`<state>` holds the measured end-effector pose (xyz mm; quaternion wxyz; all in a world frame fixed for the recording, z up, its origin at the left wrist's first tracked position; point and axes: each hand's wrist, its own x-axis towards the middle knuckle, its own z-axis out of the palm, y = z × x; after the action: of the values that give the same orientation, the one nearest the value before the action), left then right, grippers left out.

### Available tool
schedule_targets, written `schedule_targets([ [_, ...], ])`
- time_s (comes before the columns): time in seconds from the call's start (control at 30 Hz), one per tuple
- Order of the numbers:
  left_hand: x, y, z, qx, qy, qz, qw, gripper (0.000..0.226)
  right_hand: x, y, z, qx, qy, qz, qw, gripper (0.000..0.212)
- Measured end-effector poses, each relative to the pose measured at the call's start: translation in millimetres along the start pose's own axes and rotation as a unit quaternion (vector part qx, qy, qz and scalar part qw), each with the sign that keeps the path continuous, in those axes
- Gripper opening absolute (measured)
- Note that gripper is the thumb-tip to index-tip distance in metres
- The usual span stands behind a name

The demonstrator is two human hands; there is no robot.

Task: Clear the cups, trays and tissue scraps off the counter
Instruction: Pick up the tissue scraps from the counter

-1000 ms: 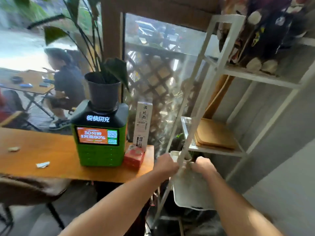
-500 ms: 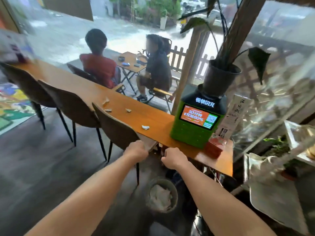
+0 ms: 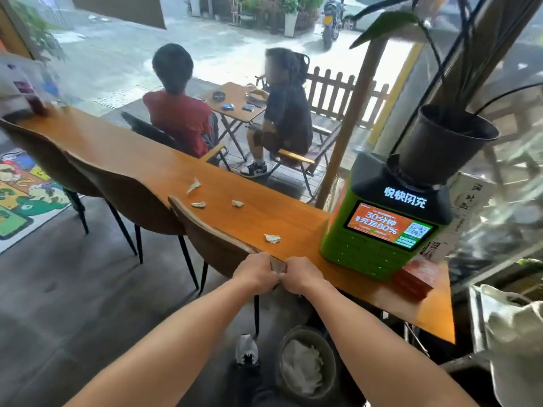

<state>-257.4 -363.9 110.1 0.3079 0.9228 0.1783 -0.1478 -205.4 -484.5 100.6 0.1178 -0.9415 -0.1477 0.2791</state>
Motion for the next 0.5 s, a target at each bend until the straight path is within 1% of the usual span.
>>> schedule_targets([
  [0.1, 55, 8, -11, 0.028, -0.010, 0.021, 0.999, 0.010, 49, -2, -9, 0.031, -0.015, 0.022, 0.999, 0.031],
  [0.23, 130, 7, -31, 0.024, -0.030, 0.021, 0.999, 0.008, 115, -8, -29, 0.066, -0.022, 0.052, 0.996, 0.034],
  [0.37, 203, -22, -55, 0.054, -0.049, 0.011, 0.997, 0.011, 173, -16, -36, 0.091, -0.024, 0.083, 0.992, 0.030],
  [0.5, 253, -58, -75, 0.091, -0.065, -0.016, 0.994, 0.013, 200, -22, -26, 0.115, -0.030, 0.116, 0.986, 0.032],
])
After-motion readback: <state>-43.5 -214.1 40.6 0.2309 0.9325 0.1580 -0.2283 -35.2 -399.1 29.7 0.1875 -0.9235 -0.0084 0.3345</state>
